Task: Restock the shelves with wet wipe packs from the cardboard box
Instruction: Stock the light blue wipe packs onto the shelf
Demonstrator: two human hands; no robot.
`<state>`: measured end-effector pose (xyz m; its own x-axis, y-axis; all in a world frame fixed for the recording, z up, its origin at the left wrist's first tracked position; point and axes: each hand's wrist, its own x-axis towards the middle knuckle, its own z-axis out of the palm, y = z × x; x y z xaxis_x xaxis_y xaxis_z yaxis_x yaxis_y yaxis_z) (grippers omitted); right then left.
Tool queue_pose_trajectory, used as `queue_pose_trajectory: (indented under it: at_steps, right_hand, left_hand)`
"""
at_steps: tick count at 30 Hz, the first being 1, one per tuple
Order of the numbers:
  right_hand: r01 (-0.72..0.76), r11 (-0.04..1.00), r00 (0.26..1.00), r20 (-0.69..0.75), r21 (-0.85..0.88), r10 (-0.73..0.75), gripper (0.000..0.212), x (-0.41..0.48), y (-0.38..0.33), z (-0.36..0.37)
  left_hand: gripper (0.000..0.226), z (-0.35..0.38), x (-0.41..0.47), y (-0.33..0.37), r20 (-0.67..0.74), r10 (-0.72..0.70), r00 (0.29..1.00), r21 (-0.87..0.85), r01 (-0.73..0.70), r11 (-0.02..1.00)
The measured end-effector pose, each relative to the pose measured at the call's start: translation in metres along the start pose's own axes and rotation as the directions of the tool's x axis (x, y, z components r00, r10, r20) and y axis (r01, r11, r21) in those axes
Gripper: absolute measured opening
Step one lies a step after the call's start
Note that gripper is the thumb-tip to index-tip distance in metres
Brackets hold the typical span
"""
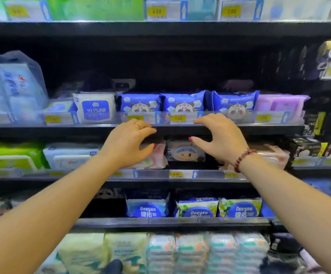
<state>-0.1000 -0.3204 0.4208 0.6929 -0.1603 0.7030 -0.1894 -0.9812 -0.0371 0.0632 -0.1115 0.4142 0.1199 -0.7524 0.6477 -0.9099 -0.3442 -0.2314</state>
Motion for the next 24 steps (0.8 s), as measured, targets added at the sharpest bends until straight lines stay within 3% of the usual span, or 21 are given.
queue_pose_trajectory:
  at_steps: [8, 15, 20, 24]
  right_hand:
    - [-0.051, 0.994, 0.978, 0.208, 0.1, 0.029, 0.046, -0.017, -0.042, 0.058]
    - [-0.076, 0.973, 0.954, 0.299, 0.219, 0.007, 0.049, -0.009, -0.079, 0.106]
    - [-0.089, 0.935, 0.938, 0.344, 0.344, -0.037, 0.052, 0.004, -0.121, 0.142]
    - [-0.164, 0.86, 0.916, 0.399, 0.483, -0.049, 0.063, 0.021, -0.158, 0.168]
  left_hand:
    - [0.047, 0.022, -0.088, -0.039, 0.089, -0.248, 0.965, -0.087, 0.255, 0.963]
    - [0.058, 0.043, -0.138, -0.084, 0.113, -0.526, 0.843, -0.212, 0.537, 0.816]
    - [0.069, 0.051, -0.161, -0.118, 0.037, -0.647, 0.761, -0.225, 0.638, 0.737]
    - [0.076, 0.055, -0.167, -0.147, 0.057, -0.682, 0.729, -0.233, 0.674, 0.701]
